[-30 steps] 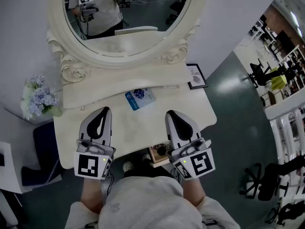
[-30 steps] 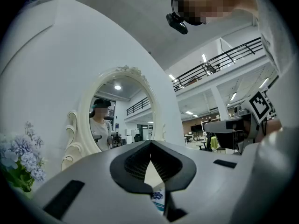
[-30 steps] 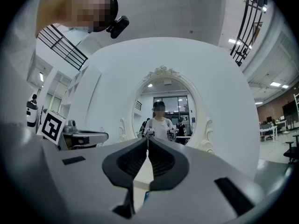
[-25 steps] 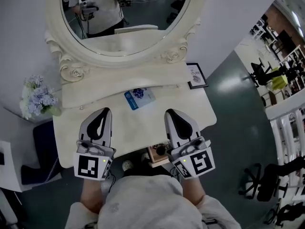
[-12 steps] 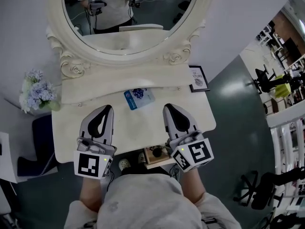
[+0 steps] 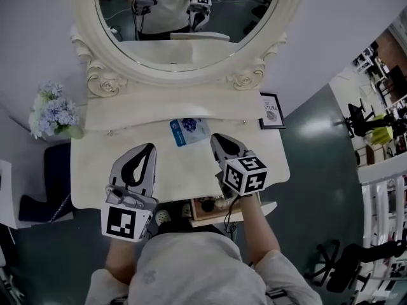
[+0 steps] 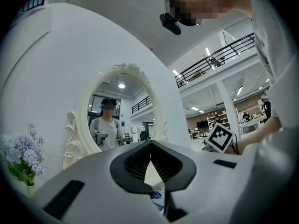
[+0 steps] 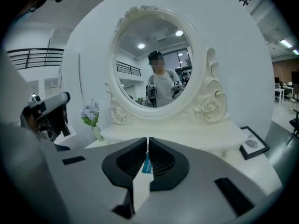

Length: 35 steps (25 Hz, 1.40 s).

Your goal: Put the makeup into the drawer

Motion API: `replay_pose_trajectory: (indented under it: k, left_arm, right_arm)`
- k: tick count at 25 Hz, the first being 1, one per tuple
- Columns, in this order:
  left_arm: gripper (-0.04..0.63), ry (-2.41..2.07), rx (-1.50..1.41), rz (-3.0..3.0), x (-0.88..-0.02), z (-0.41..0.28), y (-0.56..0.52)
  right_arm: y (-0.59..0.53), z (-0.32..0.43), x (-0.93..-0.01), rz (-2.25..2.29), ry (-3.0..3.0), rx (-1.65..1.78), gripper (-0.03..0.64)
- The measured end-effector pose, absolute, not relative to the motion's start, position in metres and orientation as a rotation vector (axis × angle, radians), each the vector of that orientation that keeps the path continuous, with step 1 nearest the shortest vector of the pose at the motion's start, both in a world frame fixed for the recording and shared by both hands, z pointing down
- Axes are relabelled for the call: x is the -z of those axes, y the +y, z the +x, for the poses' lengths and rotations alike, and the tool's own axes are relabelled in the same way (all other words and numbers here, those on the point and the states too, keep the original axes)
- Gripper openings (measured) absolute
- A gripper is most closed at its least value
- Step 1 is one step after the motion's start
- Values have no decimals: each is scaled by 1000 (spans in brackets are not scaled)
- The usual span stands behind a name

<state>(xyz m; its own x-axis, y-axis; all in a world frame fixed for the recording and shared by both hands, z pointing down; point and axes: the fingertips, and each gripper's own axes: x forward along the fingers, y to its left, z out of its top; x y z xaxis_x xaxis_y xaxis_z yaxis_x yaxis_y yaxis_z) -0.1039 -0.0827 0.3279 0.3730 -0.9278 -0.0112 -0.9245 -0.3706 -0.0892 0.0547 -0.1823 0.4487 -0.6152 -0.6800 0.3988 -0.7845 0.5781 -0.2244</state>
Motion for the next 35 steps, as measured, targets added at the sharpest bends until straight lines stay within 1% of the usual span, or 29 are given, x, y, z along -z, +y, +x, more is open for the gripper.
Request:
replay_pose_trajectory:
  k: [15, 16, 18, 22, 35]
  left_arm:
    - [14, 1826, 134, -2491, -339, -115, -74]
    - [14, 1834, 138, -2487, -340, -116, -73]
    - [14, 1845, 146, -2477, -341, -120, -73]
    - [14, 1865, 155, -2460, -342, -125, -72]
    - [14, 1901, 193, -2456, -349, -131, -76]
  right_arm:
    - [-216, 27, -538, 969, -2346, -633, 29]
    - [-219, 25, -543, 958, -2336, -634, 41]
    - [-226, 21, -552, 940, -2316, -634, 114]
    - [-237, 15, -575, 905, -2258, -613, 137]
    - [-258, 9, -626, 865, -2103, -535, 241]
